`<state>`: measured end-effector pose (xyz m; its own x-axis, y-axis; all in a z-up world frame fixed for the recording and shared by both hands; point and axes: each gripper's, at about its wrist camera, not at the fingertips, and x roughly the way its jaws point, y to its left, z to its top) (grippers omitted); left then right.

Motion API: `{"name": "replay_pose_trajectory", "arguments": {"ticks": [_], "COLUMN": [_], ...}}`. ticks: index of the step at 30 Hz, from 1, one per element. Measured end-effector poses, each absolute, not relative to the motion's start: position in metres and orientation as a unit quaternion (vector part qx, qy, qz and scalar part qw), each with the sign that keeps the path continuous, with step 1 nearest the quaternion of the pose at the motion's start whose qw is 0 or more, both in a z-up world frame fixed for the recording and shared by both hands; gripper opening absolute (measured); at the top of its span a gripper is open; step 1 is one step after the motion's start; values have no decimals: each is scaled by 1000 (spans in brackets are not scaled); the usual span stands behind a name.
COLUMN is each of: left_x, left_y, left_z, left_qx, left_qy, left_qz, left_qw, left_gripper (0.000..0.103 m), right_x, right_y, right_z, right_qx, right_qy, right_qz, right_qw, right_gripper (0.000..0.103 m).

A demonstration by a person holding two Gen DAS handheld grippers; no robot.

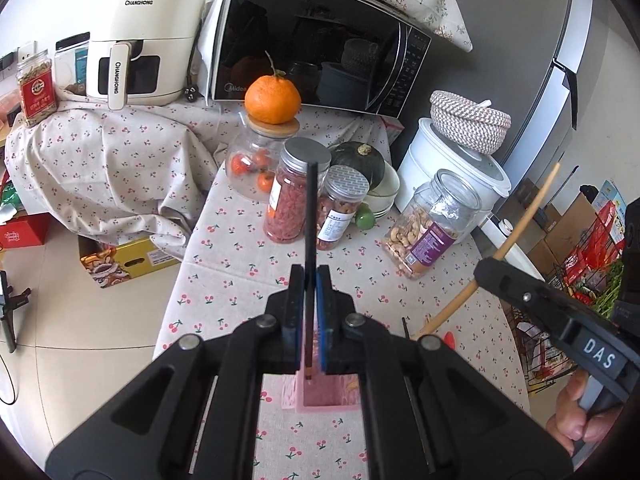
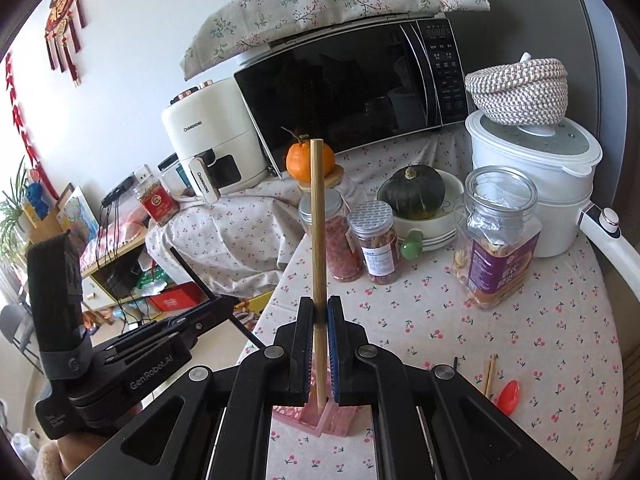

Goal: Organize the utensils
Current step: 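Lower both chopsticks into the pink holder and open both tools, then grasp the wooden chopstick beside the white spoon with the left tool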

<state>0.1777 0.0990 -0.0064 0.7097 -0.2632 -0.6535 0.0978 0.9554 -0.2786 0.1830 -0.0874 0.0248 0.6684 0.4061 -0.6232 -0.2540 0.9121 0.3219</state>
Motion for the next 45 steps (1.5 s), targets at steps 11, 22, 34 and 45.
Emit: {"name": "replay_pose_trajectory", "arguments": {"ticks": [11,22,34,45], "left_x": [170,129,91,99], "left_y": [92,77,36,-13], "left_z": [-4,2,-38,-92], "left_qx": [-110,-98,-53,-45], "left_qy": [351,374,457,510], "left_qz": [-94,-93,-138,-120], "left_qw": [925,917,877,850], "left_gripper": [40,77,85,65], "right_x": [192,136,85,88], "right_y": [-100,-162,-221,-254], "right_z": [11,60,27,-29], "right_qx": [143,179,183,160], "right_qy": [393,342,389,479], "right_qz": [194,166,109,45], "right_qw": [887,908,896,862], "right_gripper": [12,55,77,77]}}
